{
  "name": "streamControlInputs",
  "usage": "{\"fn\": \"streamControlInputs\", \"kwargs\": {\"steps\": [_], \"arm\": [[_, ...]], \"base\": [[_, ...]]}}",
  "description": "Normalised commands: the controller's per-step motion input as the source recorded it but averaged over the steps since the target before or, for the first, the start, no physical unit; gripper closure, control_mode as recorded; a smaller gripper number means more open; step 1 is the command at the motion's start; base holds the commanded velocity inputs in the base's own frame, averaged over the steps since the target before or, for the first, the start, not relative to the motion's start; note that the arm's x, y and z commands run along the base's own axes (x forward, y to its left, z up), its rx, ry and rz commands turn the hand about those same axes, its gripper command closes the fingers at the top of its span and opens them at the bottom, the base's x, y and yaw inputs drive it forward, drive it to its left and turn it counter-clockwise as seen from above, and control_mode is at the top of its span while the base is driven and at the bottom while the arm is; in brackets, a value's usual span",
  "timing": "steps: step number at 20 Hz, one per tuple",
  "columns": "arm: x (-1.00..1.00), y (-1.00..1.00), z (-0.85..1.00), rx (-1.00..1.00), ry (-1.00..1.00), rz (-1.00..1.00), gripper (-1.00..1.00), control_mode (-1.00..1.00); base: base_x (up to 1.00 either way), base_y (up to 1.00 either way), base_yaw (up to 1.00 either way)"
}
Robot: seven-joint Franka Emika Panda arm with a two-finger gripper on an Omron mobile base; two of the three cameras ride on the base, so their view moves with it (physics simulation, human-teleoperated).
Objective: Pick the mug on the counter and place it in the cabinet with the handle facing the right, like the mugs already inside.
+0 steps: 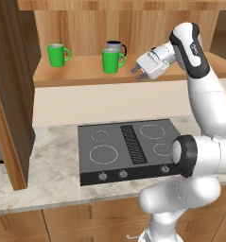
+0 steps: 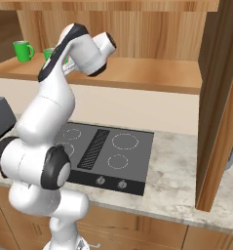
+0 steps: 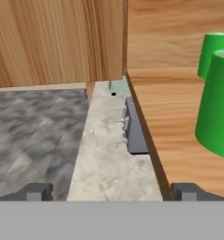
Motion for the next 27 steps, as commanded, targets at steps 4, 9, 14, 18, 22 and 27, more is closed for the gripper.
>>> {"fn": "streamControlInputs", "kwargs": {"steps": [4,9,14,18,22,27], "arm": [[-0.68,0.05,-0.01,0.01,0.00,-0.03,-1.00,-1.00],[-0.78,0.11,-0.02,0.02,0.00,-0.03,-1.00,-1.00],[-0.84,0.09,0.00,0.02,0.00,-0.04,-1.00,-1.00],[-0.81,0.06,0.00,0.01,0.00,-0.05,-1.00,-1.00],[-0.80,0.07,0.00,0.01,0.00,-0.05,-1.00,-1.00],[-0.68,0.07,-0.03,0.01,0.00,-0.06,-1.00,-1.00]], "base": [[0.00,0.00,0.00],[0.00,0.00,0.00],[0.00,0.00,0.00],[0.00,0.00,0.00],[0.00,0.00,0.00],[0.00,0.00,0.00]]}}
